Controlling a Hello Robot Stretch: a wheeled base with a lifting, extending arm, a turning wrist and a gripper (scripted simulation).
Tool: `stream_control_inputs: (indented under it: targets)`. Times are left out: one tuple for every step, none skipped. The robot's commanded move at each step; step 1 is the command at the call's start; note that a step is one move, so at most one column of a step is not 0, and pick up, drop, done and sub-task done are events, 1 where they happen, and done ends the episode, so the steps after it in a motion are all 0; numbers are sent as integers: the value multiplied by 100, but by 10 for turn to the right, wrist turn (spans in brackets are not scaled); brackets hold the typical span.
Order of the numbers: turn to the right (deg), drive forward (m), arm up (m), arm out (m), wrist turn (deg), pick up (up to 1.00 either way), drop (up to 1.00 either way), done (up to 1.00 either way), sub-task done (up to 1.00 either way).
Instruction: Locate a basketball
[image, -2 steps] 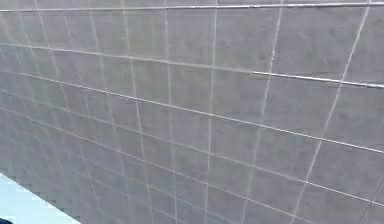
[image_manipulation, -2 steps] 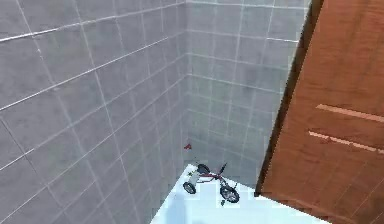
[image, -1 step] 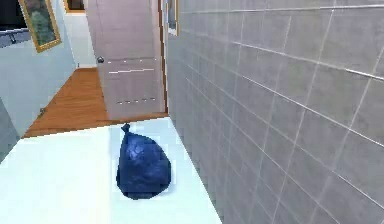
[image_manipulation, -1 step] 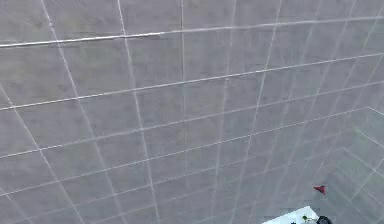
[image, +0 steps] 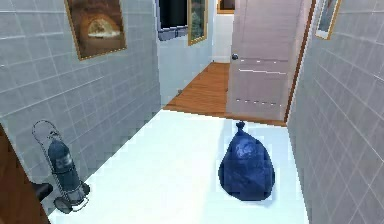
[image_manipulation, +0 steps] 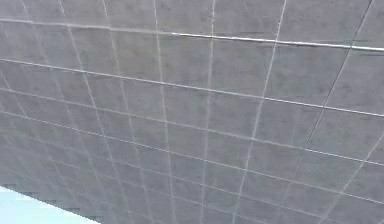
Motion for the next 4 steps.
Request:
stream_control_inputs:
  targets:
    - [0,45,0,0,0,0,0,0,0]
    - [-240,0,0,0,0,0,0,0,0]
    - [0,85,0,0,0,0,0,0,0]
    - [390,0,0,0,0,0,0,0,0]
